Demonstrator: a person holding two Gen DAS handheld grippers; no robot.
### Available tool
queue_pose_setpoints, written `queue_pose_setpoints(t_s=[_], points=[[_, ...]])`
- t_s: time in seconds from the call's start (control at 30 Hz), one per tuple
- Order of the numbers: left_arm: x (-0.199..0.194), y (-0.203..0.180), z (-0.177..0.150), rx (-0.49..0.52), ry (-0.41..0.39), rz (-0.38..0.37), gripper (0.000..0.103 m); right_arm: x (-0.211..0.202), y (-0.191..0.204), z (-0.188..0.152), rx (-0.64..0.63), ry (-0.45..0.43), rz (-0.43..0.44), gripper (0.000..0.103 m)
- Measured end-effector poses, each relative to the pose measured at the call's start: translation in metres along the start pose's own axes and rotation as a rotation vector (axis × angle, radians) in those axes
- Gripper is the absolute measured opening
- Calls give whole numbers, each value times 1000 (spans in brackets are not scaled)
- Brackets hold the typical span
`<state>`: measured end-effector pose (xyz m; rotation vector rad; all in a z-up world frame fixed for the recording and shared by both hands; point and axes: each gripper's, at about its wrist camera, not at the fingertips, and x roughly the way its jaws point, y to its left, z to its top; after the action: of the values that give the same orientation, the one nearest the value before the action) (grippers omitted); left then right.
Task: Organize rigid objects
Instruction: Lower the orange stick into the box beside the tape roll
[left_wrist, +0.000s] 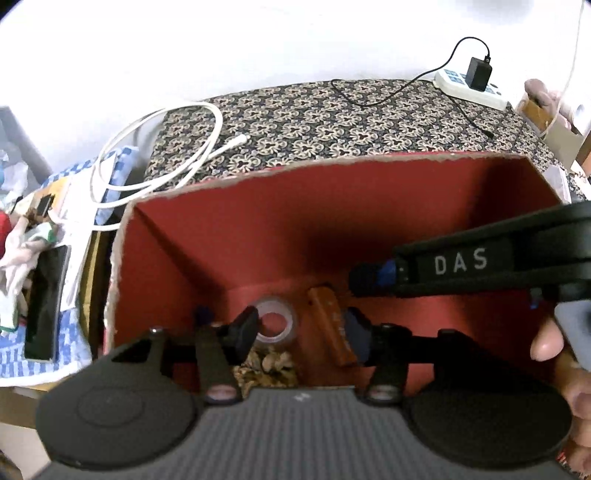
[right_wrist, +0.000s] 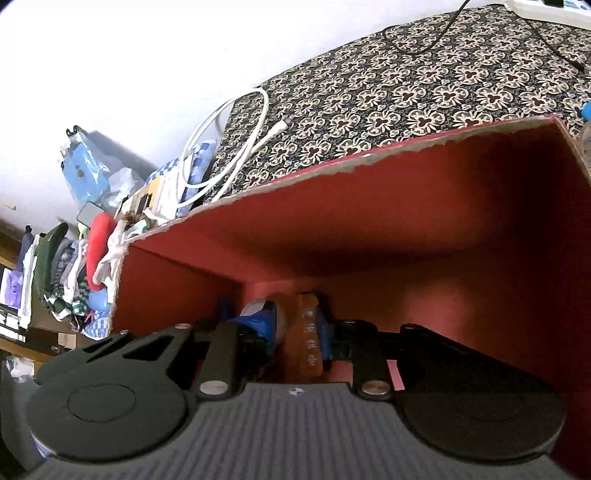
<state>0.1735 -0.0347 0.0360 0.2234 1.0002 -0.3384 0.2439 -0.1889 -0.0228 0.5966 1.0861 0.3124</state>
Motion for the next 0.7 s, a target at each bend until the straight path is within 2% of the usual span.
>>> queue_pose_setpoints(t_s=[0.7], points=[[4,-1,1,10,25,12,58,-3,-3,-1,48,-15,-83,10]])
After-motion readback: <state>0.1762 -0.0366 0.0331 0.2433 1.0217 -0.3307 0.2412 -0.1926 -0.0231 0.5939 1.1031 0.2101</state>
